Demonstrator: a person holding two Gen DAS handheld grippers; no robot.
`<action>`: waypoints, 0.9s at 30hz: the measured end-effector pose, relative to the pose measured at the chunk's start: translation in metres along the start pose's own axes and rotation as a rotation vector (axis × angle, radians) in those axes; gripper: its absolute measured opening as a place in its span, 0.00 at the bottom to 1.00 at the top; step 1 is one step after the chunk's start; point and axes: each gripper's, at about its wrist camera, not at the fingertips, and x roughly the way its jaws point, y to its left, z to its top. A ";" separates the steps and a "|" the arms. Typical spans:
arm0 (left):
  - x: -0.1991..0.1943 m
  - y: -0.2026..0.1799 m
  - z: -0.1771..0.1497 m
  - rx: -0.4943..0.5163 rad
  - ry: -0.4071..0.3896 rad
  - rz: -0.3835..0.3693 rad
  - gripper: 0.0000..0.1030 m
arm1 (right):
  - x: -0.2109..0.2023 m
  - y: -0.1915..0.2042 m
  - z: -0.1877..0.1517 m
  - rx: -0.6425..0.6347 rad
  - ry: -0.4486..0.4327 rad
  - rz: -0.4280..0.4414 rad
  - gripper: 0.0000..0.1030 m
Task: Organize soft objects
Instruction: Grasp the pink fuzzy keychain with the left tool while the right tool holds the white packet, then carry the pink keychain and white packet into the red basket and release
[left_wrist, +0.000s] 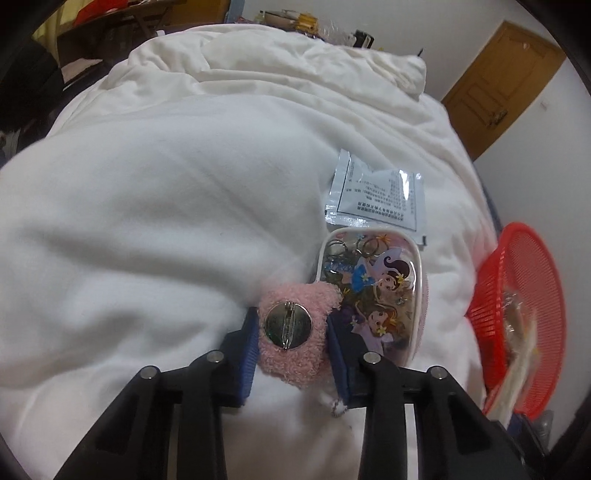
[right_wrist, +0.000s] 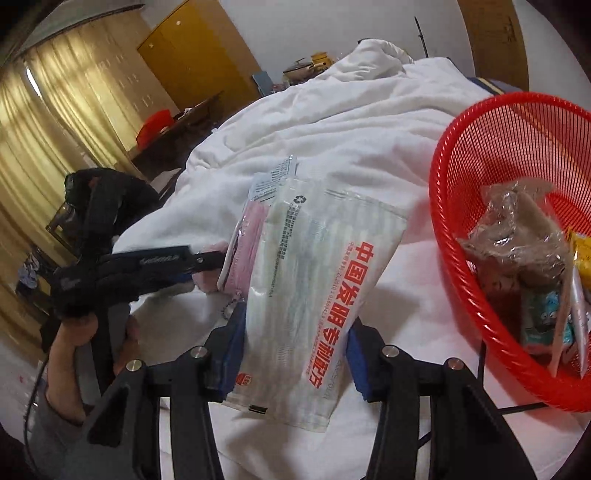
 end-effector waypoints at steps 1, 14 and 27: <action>-0.005 0.005 -0.001 -0.023 -0.015 -0.021 0.34 | 0.000 -0.001 0.000 0.005 0.000 0.006 0.47; -0.062 -0.018 -0.012 -0.009 -0.116 -0.193 0.34 | -0.039 0.008 0.015 -0.023 -0.073 0.062 0.47; -0.094 -0.156 -0.029 0.213 0.000 -0.305 0.34 | -0.149 -0.080 0.050 -0.029 -0.096 -0.086 0.47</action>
